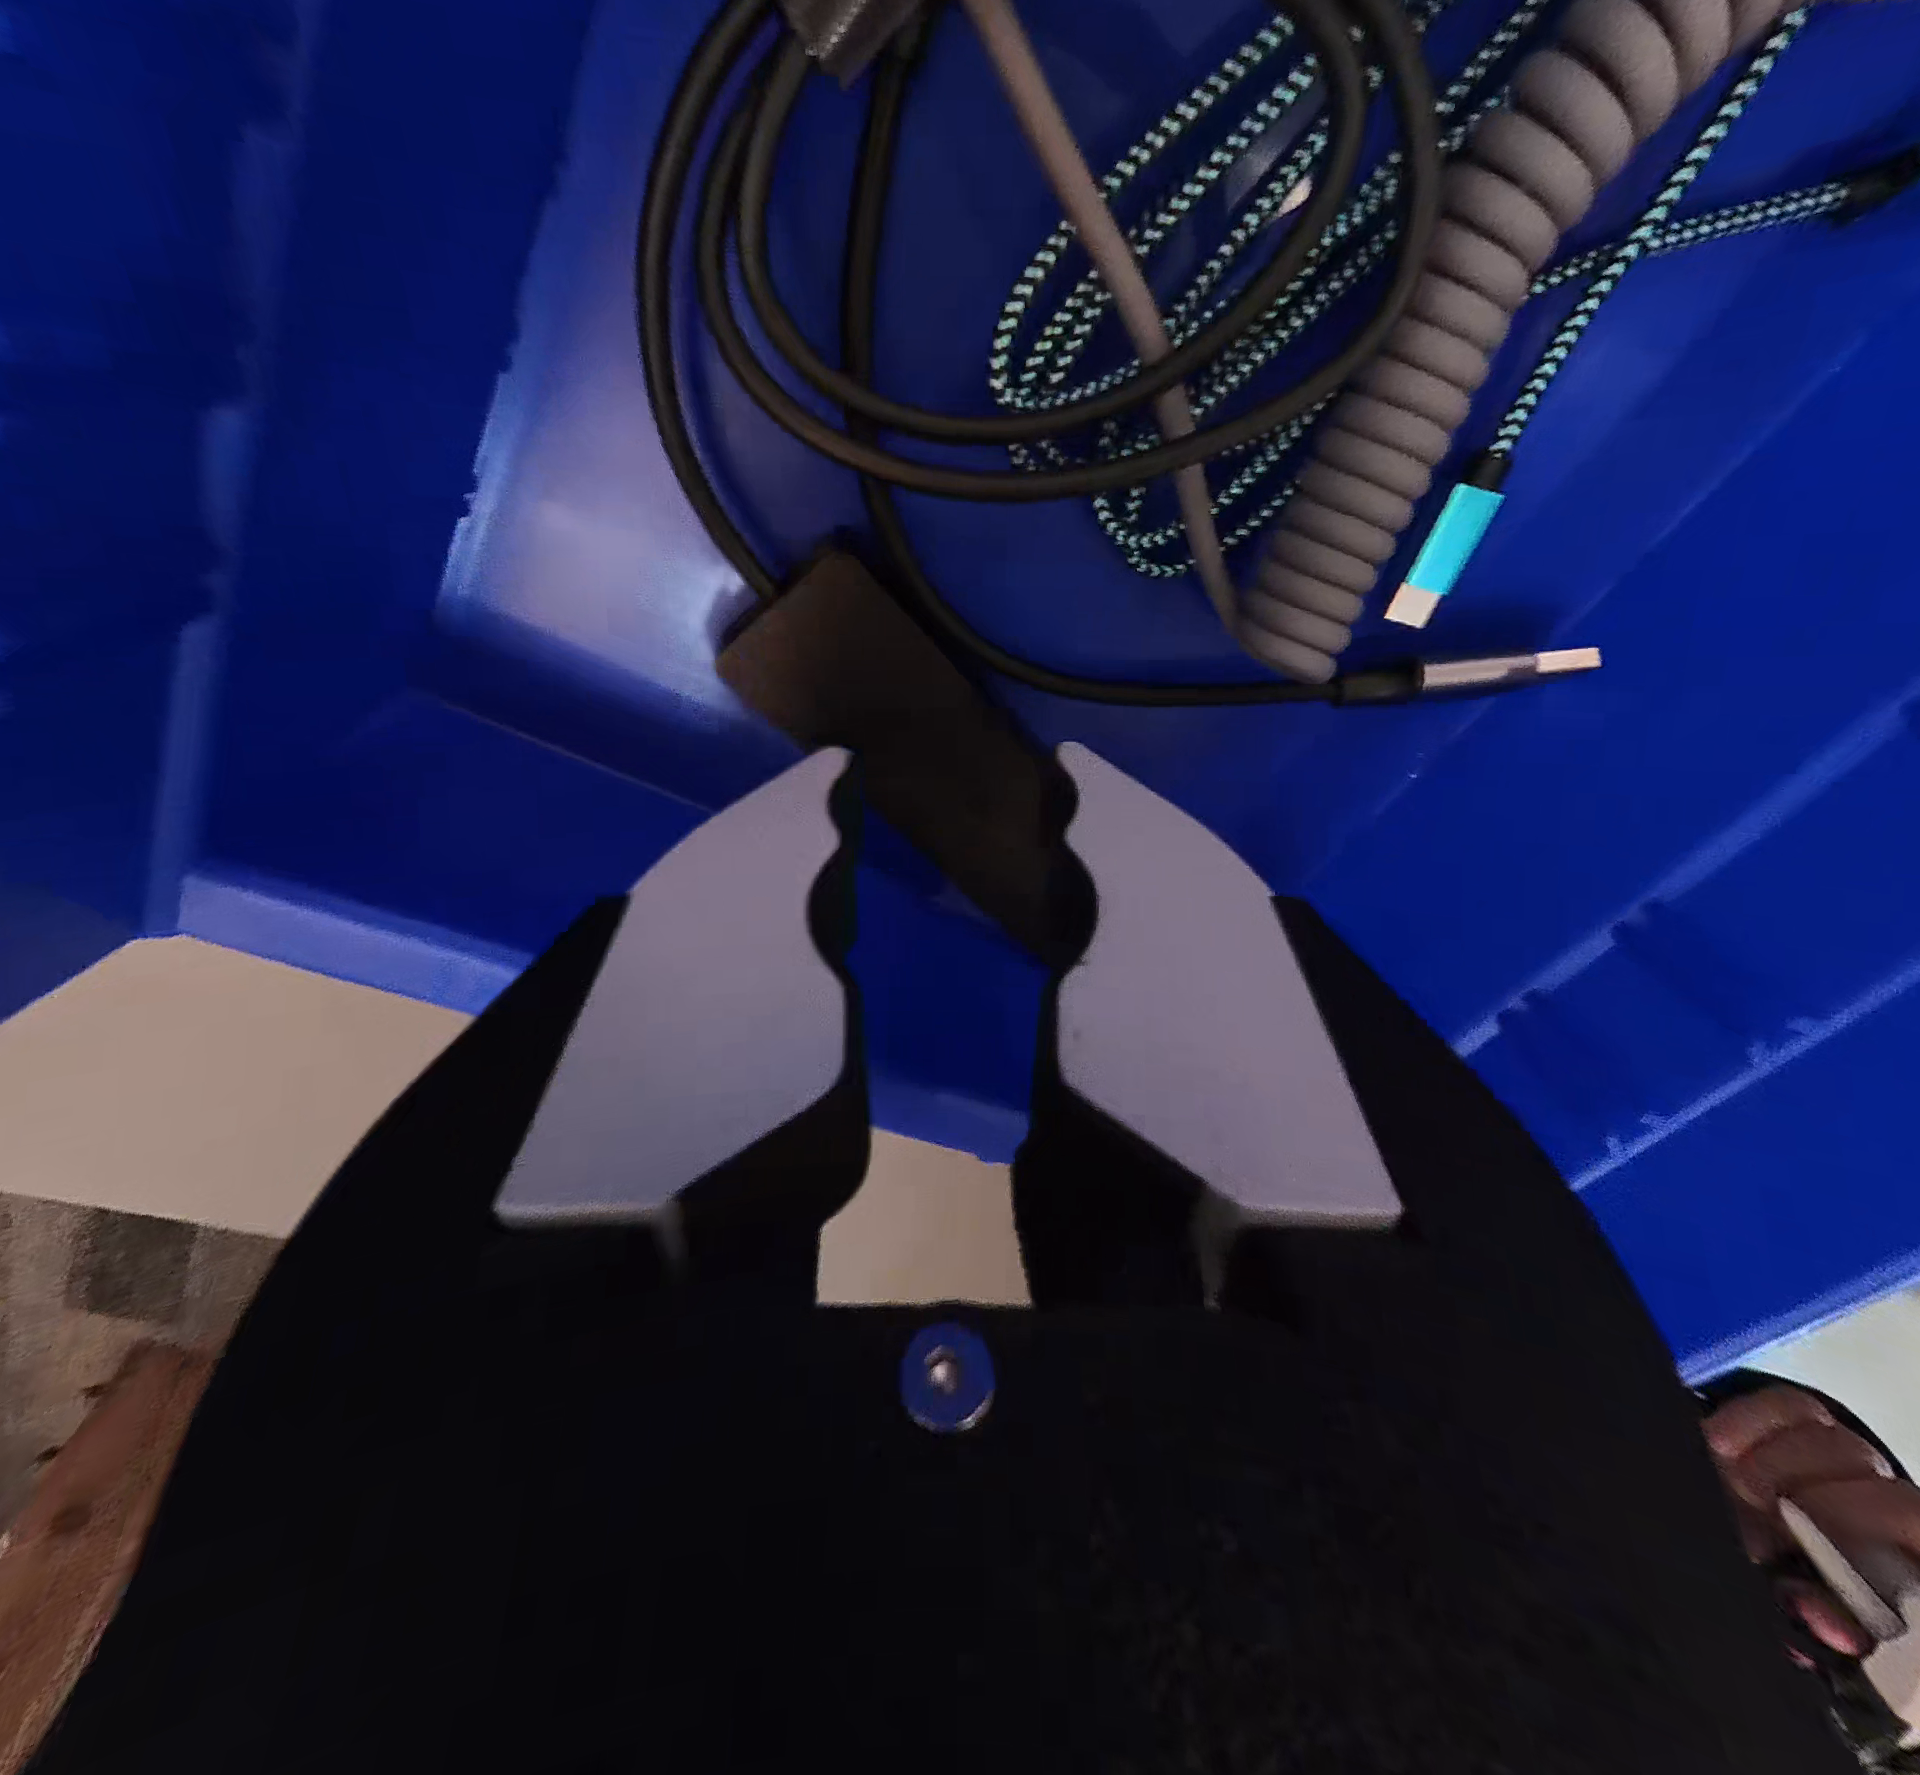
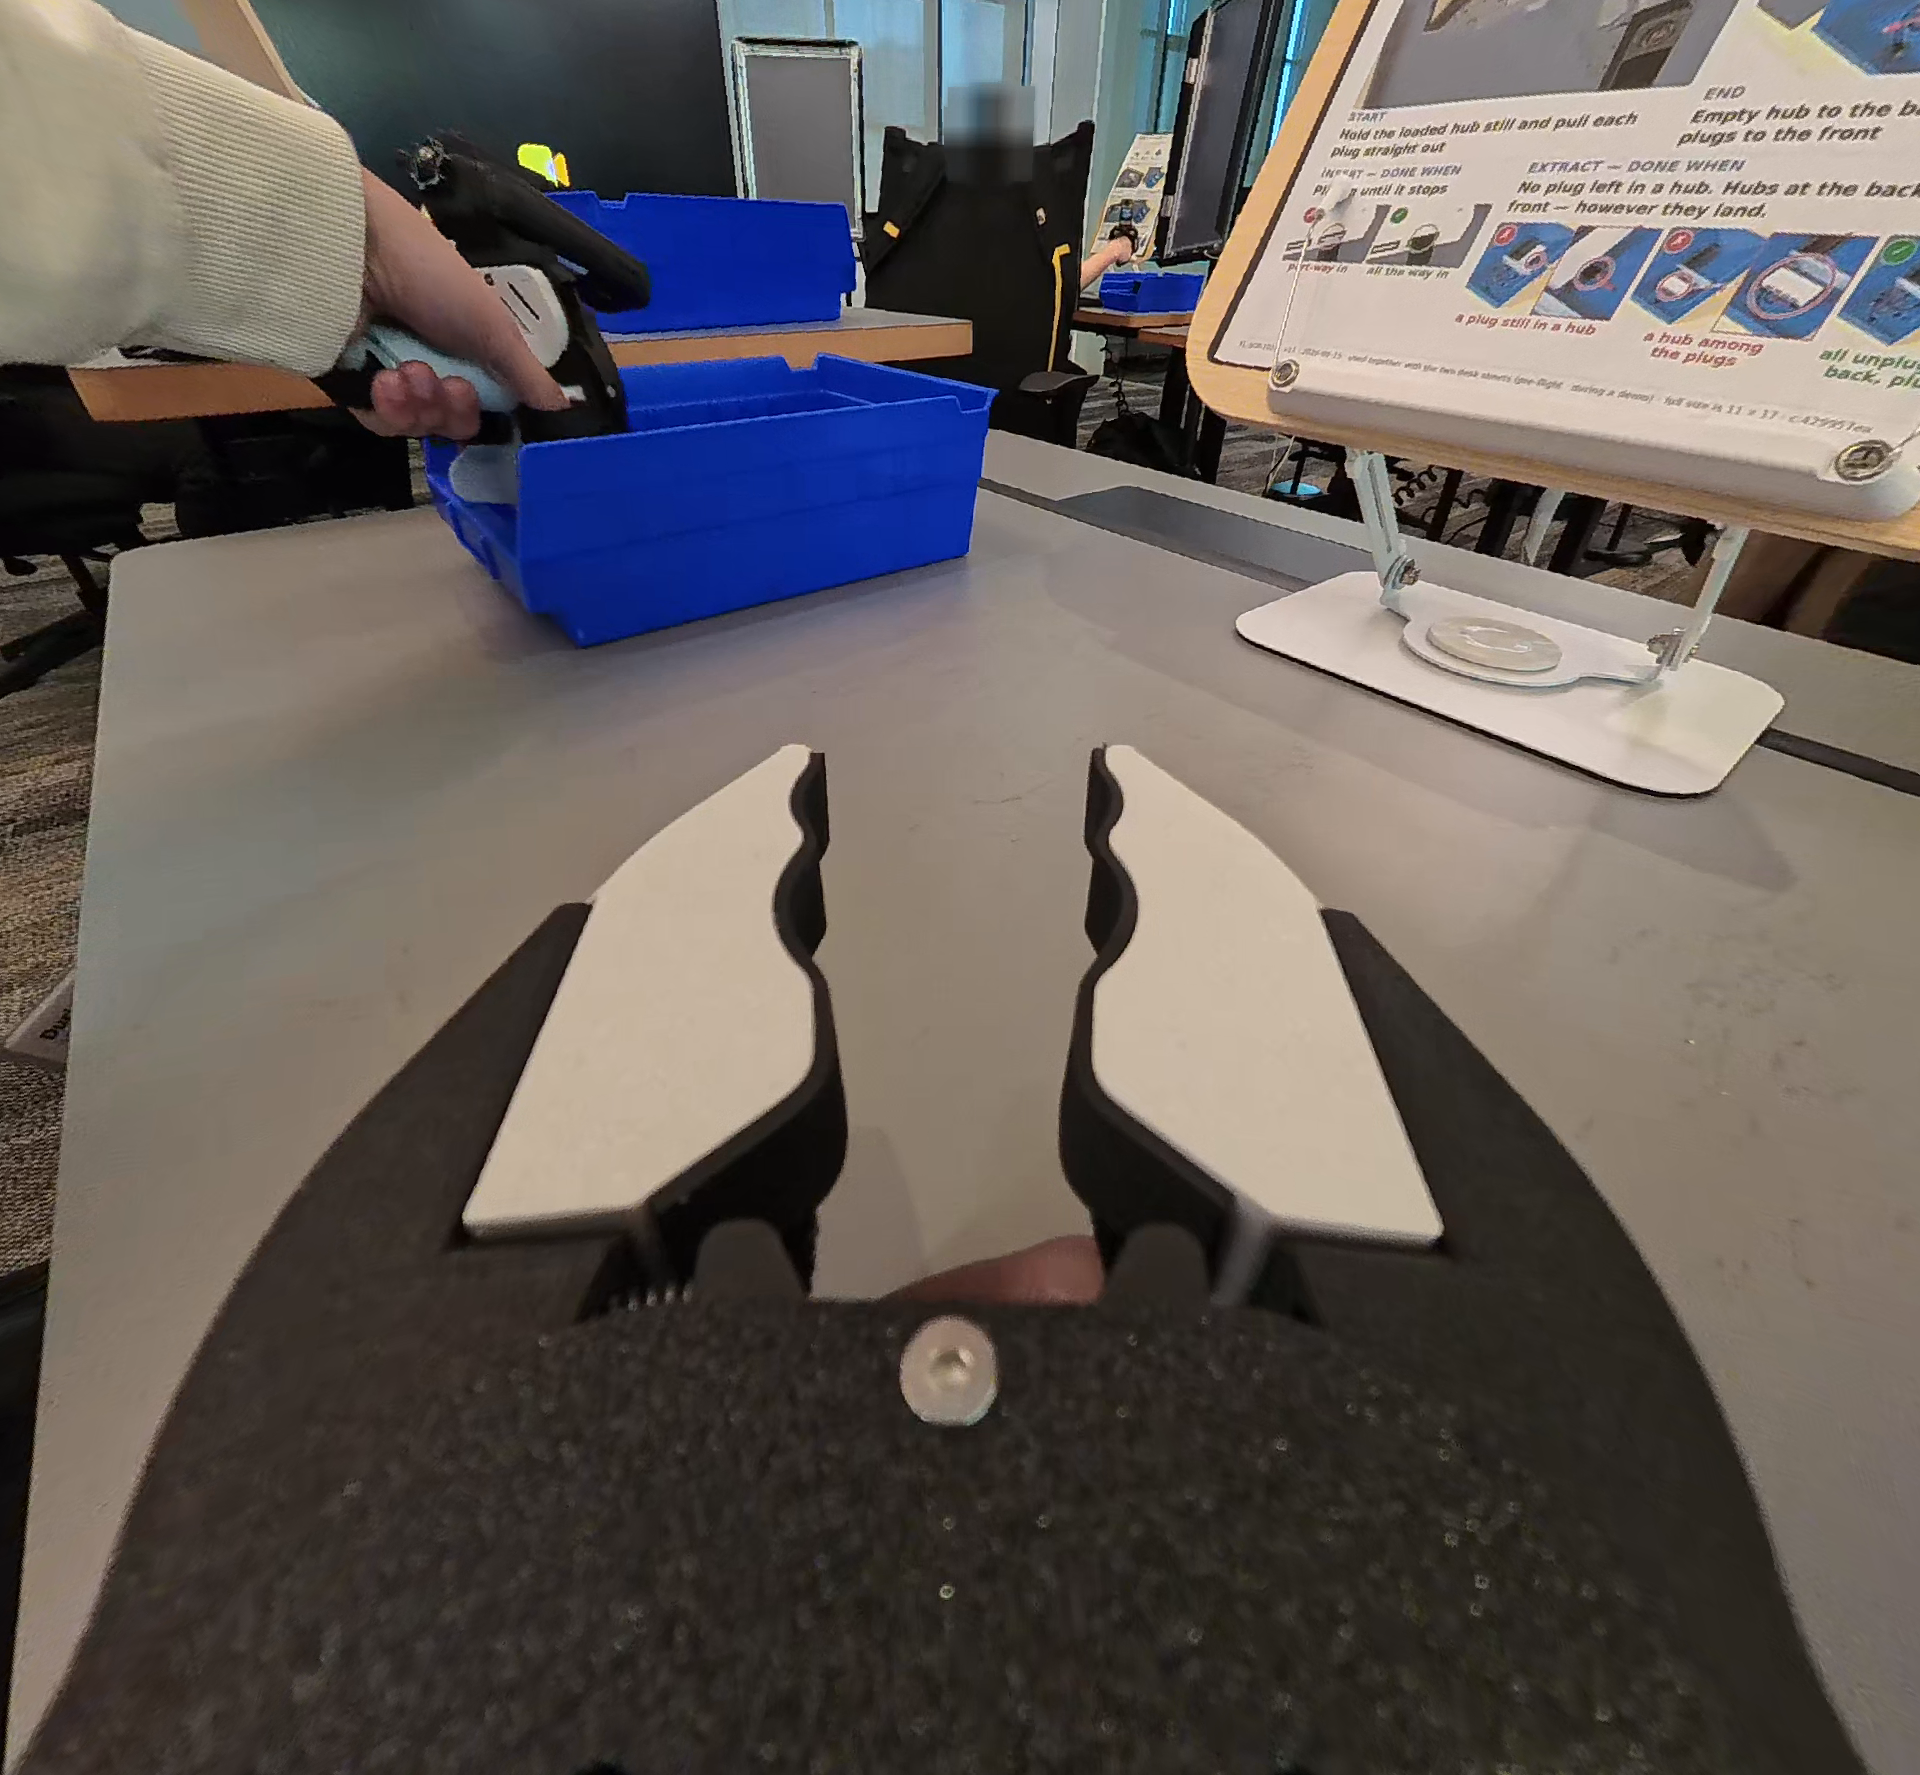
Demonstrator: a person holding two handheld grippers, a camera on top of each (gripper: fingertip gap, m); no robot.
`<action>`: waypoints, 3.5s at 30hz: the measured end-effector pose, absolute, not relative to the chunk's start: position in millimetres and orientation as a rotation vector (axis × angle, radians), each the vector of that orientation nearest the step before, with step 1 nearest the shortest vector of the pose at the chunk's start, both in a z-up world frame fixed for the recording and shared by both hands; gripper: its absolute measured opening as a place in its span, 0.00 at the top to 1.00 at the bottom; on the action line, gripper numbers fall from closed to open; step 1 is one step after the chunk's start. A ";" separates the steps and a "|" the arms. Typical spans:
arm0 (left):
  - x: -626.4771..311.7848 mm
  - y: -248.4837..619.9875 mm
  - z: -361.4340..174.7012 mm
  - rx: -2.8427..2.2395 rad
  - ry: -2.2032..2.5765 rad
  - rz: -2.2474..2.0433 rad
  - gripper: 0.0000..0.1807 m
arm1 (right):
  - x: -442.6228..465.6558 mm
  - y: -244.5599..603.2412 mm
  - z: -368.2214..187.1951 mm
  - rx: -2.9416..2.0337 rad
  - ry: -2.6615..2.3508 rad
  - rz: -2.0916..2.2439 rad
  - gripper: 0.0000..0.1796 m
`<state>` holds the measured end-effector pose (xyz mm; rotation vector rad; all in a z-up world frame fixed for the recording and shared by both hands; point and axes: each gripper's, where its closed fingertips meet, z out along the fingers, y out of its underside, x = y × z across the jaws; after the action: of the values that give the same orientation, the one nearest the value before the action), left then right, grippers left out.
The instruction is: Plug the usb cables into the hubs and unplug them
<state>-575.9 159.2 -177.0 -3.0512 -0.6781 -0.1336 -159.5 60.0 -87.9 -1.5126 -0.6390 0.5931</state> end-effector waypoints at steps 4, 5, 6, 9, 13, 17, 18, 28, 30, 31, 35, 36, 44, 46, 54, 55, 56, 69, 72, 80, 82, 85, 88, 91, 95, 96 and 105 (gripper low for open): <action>-564.5 165.8 -180.3 -3.022 -0.656 -0.231 1.00 | -159.7 59.7 -88.1 -1.513 -0.641 0.593 0.74; -564.4 166.3 -180.2 -3.013 -0.663 -0.249 1.00 | -159.5 59.7 -88.0 -1.512 -0.640 0.594 0.74; -564.4 166.4 -179.9 -2.999 -0.688 -0.278 1.00 | -159.1 59.7 -87.8 -1.512 -0.638 0.596 0.74; -562.8 162.4 -177.1 -2.986 -0.754 -0.355 1.00 | -158.3 60.2 -87.8 -1.514 -0.632 0.599 0.75; -576.9 156.7 -172.0 -3.010 -0.766 -0.224 0.72 | -159.3 59.9 -88.2 -1.514 -0.640 0.595 0.75; -586.6 155.9 -174.7 -3.029 -0.744 -0.095 0.66 | -160.4 59.9 -88.9 -1.516 -0.649 0.590 0.75; -589.0 155.6 -176.6 -3.034 -0.738 -0.062 0.66 | -160.4 59.9 -88.8 -1.515 -0.650 0.590 0.75; -592.0 157.2 -188.6 -3.135 -0.564 0.185 0.59 | -163.3 58.7 -90.0 -1.516 -0.673 0.583 0.76; -586.1 158.4 -188.2 -3.158 -0.503 0.183 0.72 | -163.7 58.5 -90.1 -1.515 -0.677 0.582 0.76; -583.9 157.6 -188.2 -3.170 -0.500 0.177 0.72 | -163.8 58.4 -90.1 -1.514 -0.678 0.581 0.76; -579.3 157.1 -186.5 -3.183 -0.498 0.092 0.75 | -164.1 58.1 -90.0 -1.513 -0.680 0.578 0.76; -576.2 159.6 -184.1 -3.165 -0.509 0.030 0.78 | -164.0 58.1 -90.0 -1.513 -0.679 0.579 0.76; -584.3 172.5 -135.0 -3.053 -0.386 -0.005 0.81 | -164.5 58.0 -90.2 -1.514 -0.682 0.580 0.76; -589.6 173.3 -119.3 -3.026 -0.350 0.014 0.82 | -164.2 57.9 -89.9 -1.512 -0.680 0.581 0.77; -605.4 176.5 -33.3 -2.832 -0.162 0.096 0.82 | -164.2 57.0 -89.2 -1.504 -0.680 0.583 0.77; -604.7 176.3 -20.5 -2.803 -0.148 0.085 0.82 | -164.2 56.8 -89.3 -1.504 -0.682 0.581 0.77; -602.4 176.6 -6.4 -2.765 -0.132 0.066 0.82 | -164.4 56.7 -89.2 -1.502 -0.683 0.580 0.77; -417.8 155.5 82.7 -2.389 0.362 -0.176 0.82 | -163.0 57.8 -84.9 -1.486 -0.673 0.582 0.77; -355.4 152.7 41.8 -2.375 0.450 -0.236 0.82 | -160.7 58.2 -83.5 -1.482 -0.662 0.582 0.77; -245.4 166.9 -89.4 -2.456 0.433 -0.278 0.82 | -146.1 57.3 -85.2 -1.494 -0.640 0.554 0.77; -230.5 167.4 -109.9 -2.475 0.372 -0.276 0.82 | -136.7 56.6 -85.5 -1.501 -0.621 0.548 0.77; -210.2 162.5 -139.7 -2.500 0.281 -0.291 0.82 | -119.9 55.6 -85.0 -1.516 -0.570 0.562 0.77; -199.0 155.9 -163.0 -2.517 0.235 -0.272 0.82 | -104.2 54.8 -85.8 -1.534 -0.527 0.575 0.77; -195.5 151.5 -177.0 -2.526 0.221 -0.250 0.82 | -94.1 54.8 -85.0 -1.534 -0.501 0.575 0.77; -185.9 143.3 -178.4 -2.505 0.253 -0.271 0.78 | -93.3 53.3 -83.6 -1.520 -0.500 0.575 0.77; -184.3 140.8 -176.6 -2.499 0.257 -0.279 0.71 | -93.8 52.5 -83.3 -1.515 -0.505 0.571 0.77; -188.4 78.6 -109.8 -2.303 0.497 -0.690 0.66 | -95.7 50.1 -81.7 -1.494 -0.522 0.572 0.76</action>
<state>-188.4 78.6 -109.8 -2.3035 0.4969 -0.6904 -95.7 50.1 -81.7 -1.4938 -0.5215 0.5715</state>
